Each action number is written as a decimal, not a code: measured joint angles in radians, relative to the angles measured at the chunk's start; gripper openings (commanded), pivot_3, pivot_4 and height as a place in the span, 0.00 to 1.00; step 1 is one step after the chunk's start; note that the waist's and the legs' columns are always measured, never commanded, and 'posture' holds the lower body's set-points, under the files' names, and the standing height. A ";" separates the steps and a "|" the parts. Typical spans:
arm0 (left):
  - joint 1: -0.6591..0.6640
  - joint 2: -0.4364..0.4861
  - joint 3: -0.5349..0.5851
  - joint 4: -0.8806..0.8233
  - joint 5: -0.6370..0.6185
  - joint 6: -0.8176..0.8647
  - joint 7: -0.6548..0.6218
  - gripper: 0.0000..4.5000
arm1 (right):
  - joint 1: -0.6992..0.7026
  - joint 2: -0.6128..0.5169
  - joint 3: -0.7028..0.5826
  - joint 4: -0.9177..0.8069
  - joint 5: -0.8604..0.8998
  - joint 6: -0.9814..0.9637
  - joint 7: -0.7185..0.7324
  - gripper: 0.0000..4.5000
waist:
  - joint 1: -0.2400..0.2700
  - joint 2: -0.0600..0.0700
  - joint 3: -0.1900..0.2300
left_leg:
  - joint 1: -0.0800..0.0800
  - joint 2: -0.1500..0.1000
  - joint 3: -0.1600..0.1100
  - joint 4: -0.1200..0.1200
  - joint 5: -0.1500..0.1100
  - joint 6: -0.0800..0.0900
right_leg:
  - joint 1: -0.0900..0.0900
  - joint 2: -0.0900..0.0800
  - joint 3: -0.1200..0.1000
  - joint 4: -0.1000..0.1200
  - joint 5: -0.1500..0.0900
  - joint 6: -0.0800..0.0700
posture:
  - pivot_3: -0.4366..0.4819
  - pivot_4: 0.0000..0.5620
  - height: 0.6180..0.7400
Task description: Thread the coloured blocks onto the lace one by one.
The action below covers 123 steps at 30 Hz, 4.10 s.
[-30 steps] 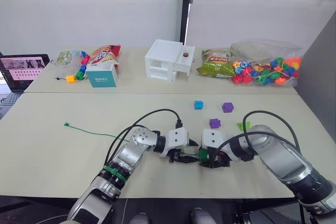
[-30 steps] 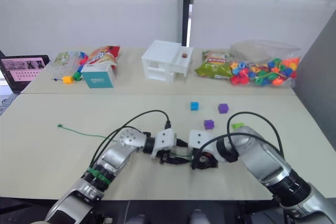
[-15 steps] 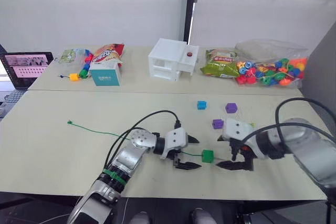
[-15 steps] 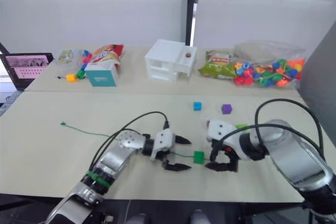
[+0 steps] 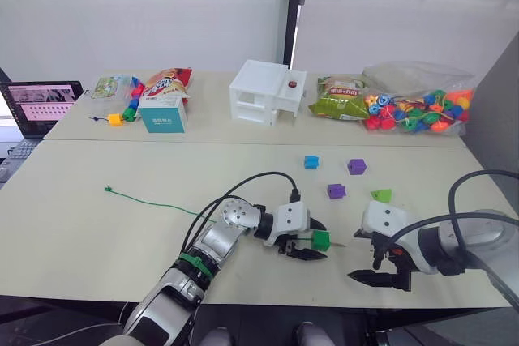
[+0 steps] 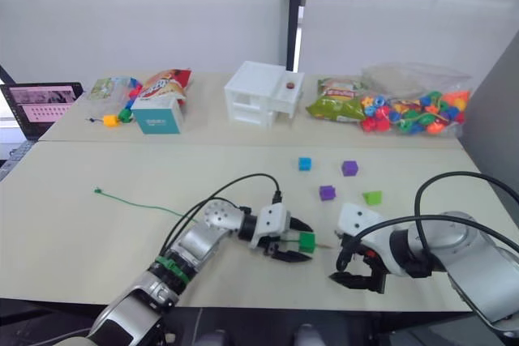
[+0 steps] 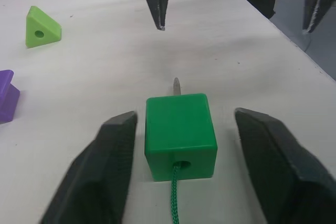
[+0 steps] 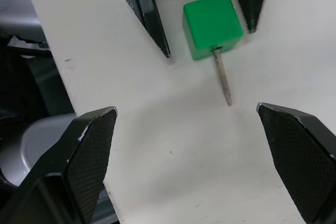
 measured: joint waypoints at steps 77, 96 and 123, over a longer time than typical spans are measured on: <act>-0.046 0.675 0.403 -0.029 -0.221 0.169 -0.301 1.00 | -0.349 0.204 0.345 0.558 -0.289 -0.462 0.187 0.00 | -0.055 0.000 0.001 | 0.006 0.002 0.002 -0.010 0.000 -0.001 | -0.003 0.000 0.000 0.010 0.001 -0.002 | 0.48 0.27 1.00; 0.093 0.248 0.100 -0.317 -0.155 0.177 -0.110 0.74 | -0.385 0.259 0.365 0.333 -0.207 -0.244 0.155 0.00 | -0.044 -0.001 0.001 | 0.003 0.001 0.000 -0.001 0.000 0.000 | -0.003 0.000 0.000 0.007 0.001 -0.002 | 0.48 0.27 1.00; 0.072 0.218 0.090 -0.277 -0.126 0.154 -0.078 0.01 | -0.385 0.245 0.374 0.334 -0.183 -0.237 0.148 0.00 | -0.041 -0.001 0.001 | 0.002 0.001 0.000 -0.001 0.000 0.000 | -0.003 0.000 0.000 0.006 0.001 -0.002 | 0.48 0.27 1.00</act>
